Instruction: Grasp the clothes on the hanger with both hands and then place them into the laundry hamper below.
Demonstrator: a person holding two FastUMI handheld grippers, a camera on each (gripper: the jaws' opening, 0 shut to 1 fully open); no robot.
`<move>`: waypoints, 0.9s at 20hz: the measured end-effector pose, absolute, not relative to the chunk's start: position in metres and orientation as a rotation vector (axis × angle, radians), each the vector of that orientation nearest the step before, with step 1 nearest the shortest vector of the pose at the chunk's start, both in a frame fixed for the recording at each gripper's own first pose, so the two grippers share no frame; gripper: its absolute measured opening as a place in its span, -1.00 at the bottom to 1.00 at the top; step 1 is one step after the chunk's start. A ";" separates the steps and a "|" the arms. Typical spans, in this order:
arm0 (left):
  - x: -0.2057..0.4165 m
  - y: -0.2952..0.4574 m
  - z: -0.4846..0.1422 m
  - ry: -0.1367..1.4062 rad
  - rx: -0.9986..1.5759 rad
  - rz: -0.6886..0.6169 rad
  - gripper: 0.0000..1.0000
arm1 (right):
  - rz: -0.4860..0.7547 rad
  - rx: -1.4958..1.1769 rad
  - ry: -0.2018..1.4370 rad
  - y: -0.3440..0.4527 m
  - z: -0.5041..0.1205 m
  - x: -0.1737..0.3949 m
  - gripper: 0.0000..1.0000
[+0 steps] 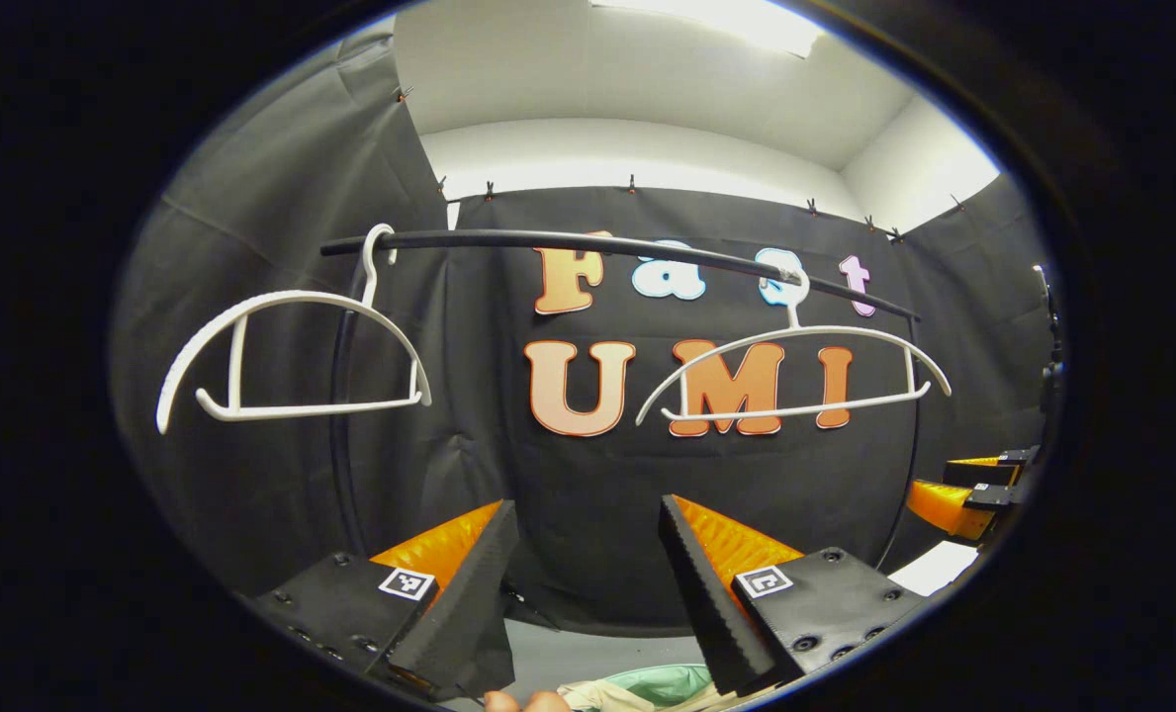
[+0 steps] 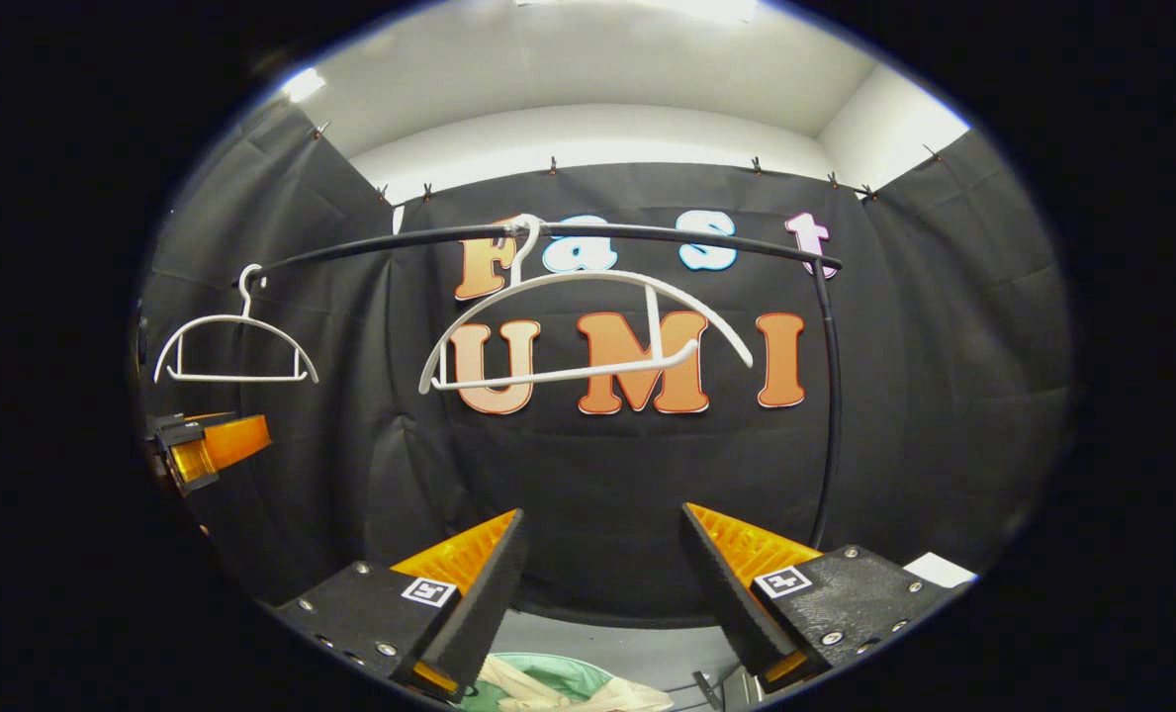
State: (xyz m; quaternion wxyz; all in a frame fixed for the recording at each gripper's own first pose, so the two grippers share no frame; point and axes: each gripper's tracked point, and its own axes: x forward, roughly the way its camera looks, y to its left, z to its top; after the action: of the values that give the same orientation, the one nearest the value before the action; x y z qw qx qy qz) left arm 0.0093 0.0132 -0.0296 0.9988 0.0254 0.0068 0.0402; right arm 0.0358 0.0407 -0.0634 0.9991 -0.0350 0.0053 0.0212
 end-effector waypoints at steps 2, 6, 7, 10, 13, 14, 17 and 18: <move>0.008 0.013 -0.031 0.012 0.043 0.080 0.91 | 0.041 -0.077 0.009 0.040 -0.065 0.034 1.00; 0.009 0.012 -0.030 0.008 0.039 0.075 0.86 | 0.044 -0.066 0.008 0.038 -0.063 0.032 1.00; 0.009 0.013 -0.031 0.008 0.036 0.076 0.90 | 0.043 -0.060 0.008 0.037 -0.064 0.032 1.00; 0.009 0.013 -0.034 0.017 0.036 0.078 0.90 | 0.038 -0.061 0.012 0.031 -0.066 0.035 1.00; 0.013 0.010 -0.035 0.022 0.037 0.076 0.90 | 0.039 -0.047 0.009 0.031 -0.064 0.036 1.00; 0.013 0.008 -0.035 0.021 0.039 0.073 0.90 | 0.038 -0.045 0.008 0.030 -0.065 0.037 1.00; 0.011 0.008 -0.036 0.020 0.038 0.071 0.86 | 0.036 -0.045 0.010 0.029 -0.063 0.037 1.00; 0.012 0.008 -0.036 0.021 0.037 0.071 0.90 | 0.034 -0.046 0.010 0.029 -0.063 0.037 1.00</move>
State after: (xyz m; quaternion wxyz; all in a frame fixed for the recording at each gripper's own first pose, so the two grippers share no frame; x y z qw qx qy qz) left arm 0.0115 0.0078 -0.0360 0.9992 0.0183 0.0107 0.0353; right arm 0.0366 0.0285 -0.0628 0.9996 -0.0231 0.0050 0.0168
